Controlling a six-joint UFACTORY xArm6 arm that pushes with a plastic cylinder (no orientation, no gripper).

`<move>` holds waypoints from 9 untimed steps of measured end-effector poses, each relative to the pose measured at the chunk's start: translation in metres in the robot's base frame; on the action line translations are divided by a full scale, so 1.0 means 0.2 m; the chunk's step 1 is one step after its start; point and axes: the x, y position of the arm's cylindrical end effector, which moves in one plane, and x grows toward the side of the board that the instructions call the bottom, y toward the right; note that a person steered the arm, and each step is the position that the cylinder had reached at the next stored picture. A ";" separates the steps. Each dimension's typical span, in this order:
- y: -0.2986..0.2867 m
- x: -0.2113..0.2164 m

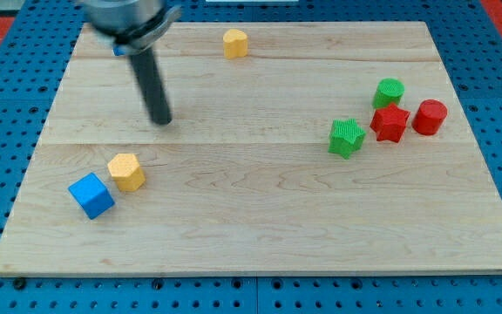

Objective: Move the yellow blocks and blue cube to the bottom left

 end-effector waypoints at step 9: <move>-0.53 0.08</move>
